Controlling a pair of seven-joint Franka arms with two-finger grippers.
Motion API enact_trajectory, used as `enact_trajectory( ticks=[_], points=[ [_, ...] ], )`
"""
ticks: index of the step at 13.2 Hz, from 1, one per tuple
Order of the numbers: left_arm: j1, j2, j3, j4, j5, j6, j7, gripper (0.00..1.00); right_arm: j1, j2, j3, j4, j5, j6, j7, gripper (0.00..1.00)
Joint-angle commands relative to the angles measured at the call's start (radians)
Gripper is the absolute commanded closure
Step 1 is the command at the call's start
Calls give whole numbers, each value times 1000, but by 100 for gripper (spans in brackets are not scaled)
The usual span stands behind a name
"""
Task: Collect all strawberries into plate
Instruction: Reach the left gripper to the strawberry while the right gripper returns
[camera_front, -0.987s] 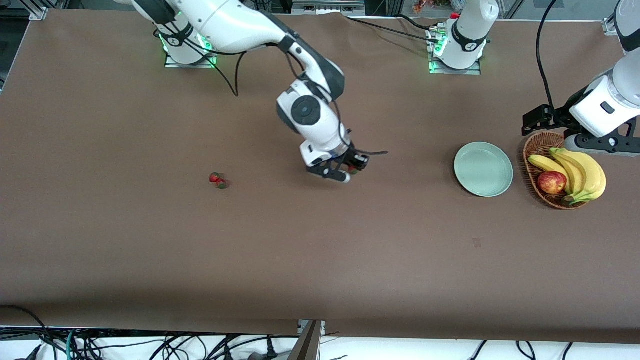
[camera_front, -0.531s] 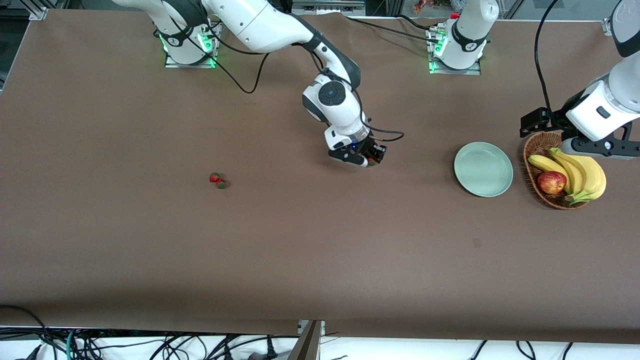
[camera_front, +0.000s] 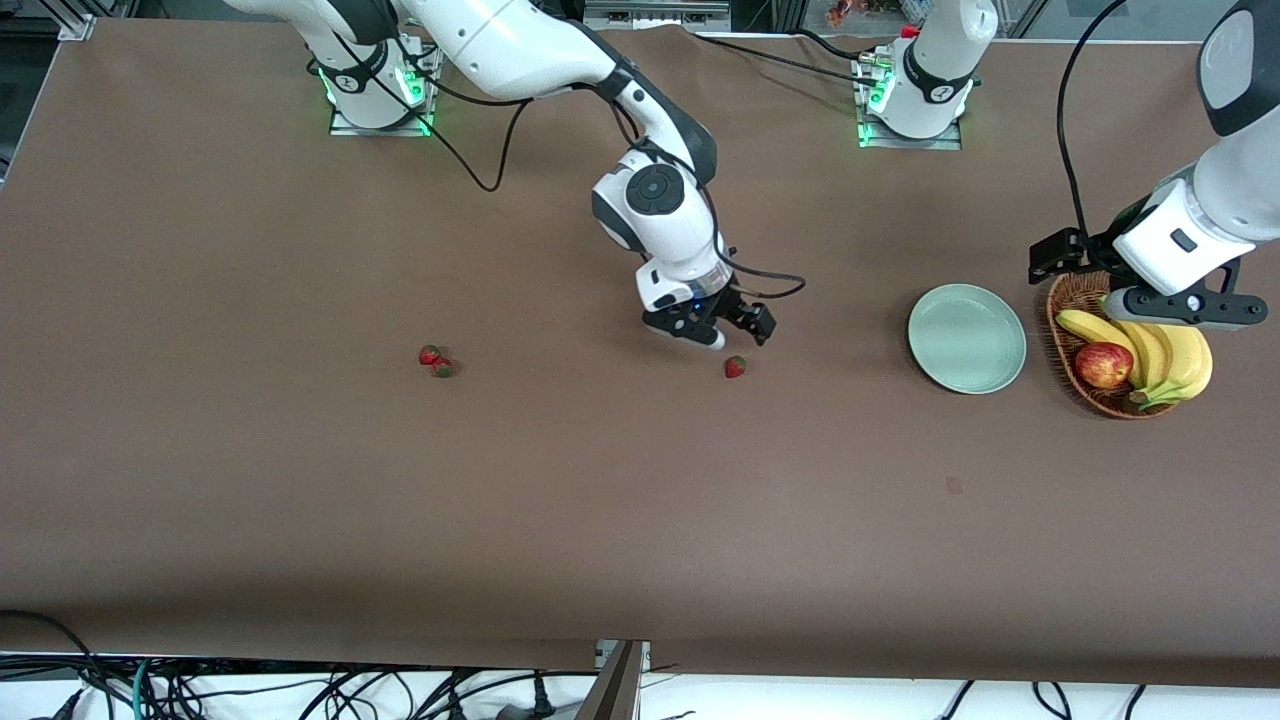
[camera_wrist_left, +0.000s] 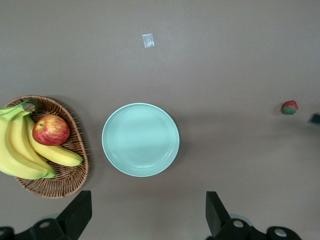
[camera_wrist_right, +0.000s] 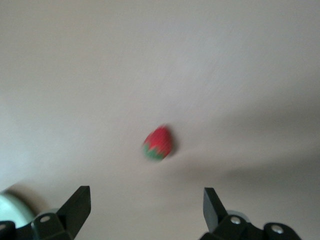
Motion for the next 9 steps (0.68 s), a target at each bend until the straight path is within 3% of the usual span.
enact_trajectory(
  ticks=[1, 2, 4, 6, 9],
  points=[
    [5, -12, -10, -54, -15, 47, 4, 0, -66, -102, -25, -19, 4, -217, -168, 1],
    [4, -12, -10, -69, -15, 61, 4, 0, -85, -126, -45, -19, 4, -287, -230, 0],
    [-9, -12, -18, -115, -16, 117, -12, 0, -95, -177, -151, -48, 4, -416, -339, 0],
    [-12, -7, -73, -164, -25, 197, -81, 0, -102, -209, -234, -94, 11, -466, -524, 0],
    [-12, 60, -218, -190, -32, 327, -285, 0, -157, -277, -292, -235, 12, -472, -860, 0]
  ],
)
